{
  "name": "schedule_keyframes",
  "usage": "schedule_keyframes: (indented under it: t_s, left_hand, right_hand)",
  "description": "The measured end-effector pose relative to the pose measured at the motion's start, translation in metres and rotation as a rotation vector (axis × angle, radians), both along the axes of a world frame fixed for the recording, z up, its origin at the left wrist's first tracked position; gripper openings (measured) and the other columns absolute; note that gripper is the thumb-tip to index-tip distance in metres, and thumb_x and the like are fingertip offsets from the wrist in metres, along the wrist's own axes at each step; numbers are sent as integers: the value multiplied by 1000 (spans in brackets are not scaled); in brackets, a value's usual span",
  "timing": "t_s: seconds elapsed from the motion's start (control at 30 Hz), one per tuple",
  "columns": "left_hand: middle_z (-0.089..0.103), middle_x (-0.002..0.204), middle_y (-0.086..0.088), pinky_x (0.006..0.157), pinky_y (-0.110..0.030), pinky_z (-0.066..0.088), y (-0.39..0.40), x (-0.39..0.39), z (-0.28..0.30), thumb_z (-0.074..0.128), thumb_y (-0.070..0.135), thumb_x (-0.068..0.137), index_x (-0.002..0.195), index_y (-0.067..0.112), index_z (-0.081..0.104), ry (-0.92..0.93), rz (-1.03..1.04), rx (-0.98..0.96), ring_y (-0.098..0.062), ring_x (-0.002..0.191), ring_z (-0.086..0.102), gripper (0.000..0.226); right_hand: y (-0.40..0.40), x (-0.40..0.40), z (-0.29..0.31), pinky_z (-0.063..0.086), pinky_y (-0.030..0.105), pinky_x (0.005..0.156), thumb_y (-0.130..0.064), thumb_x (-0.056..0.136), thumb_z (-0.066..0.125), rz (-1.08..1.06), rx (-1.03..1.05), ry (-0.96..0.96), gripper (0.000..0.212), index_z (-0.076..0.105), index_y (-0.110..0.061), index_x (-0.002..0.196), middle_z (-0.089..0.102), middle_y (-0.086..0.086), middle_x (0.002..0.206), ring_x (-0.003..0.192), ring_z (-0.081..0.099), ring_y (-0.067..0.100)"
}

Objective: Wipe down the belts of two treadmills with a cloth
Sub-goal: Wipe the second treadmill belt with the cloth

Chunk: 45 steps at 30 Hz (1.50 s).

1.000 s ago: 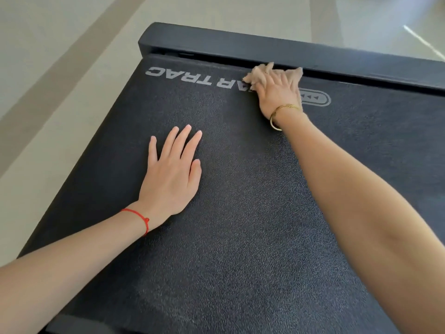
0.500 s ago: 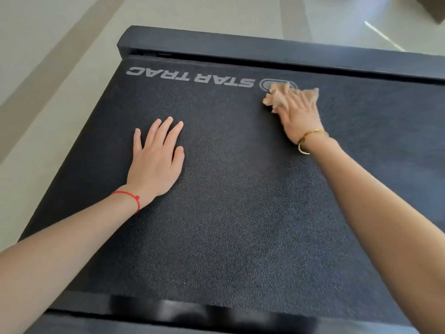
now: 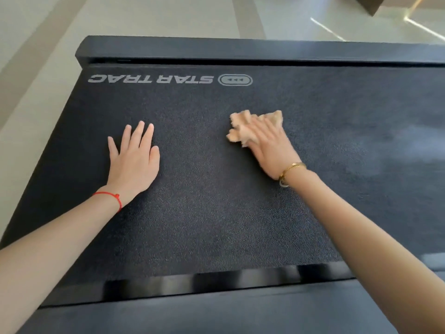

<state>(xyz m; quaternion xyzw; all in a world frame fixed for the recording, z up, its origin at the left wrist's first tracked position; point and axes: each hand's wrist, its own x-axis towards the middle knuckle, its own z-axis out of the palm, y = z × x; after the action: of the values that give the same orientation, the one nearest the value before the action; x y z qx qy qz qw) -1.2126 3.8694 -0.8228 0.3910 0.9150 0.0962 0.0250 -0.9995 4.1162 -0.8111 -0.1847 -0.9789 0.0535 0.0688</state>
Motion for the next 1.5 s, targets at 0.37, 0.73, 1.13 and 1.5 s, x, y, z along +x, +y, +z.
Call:
schedule_keyframes:
  t_s: [0.37, 0.73, 1.13, 1.5]
  left_hand:
    - [11, 167, -1, 120, -61, 0, 22, 46, -3, 27, 34, 104, 159, 22, 15, -2, -75, 35, -24, 154, 1, 57]
    - [14, 166, -2, 121, -59, 3, 26, 61, -6, 24, 34, 104, 159, 21, 16, 49, -112, 45, -24, 154, 6, 57]
    - [21, 164, -4, 120, -62, 7, 24, 61, -8, 31, 31, 104, 157, 19, 22, 61, -127, 66, -28, 153, 11, 55]
    - [14, 166, -5, 118, -65, 2, 25, 63, -4, 27, 32, 104, 159, 18, 17, 29, -127, 38, -29, 153, 7, 57]
  right_hand:
    - [-59, 45, 7, 17, 50, 117, -32, 102, 28, 21, -41, 104, 50, 39, -9, 145, 44, 13, 146, 136, 35, 35]
    - [22, 63, 3, 7, 51, 119, -37, 105, 21, -381, -42, -27, 54, 19, -17, 154, 22, 6, 160, 147, 17, 28]
    - [-164, 96, -2, 8, 45, 122, -45, 103, 26, 119, -126, 28, 53, 30, -24, 152, 19, -5, 161, 150, 9, 19]
    - [-102, 84, 19, 25, 65, 107, -32, 101, 29, -171, -19, 34, 46, 37, -15, 143, 42, 19, 146, 129, 42, 43]
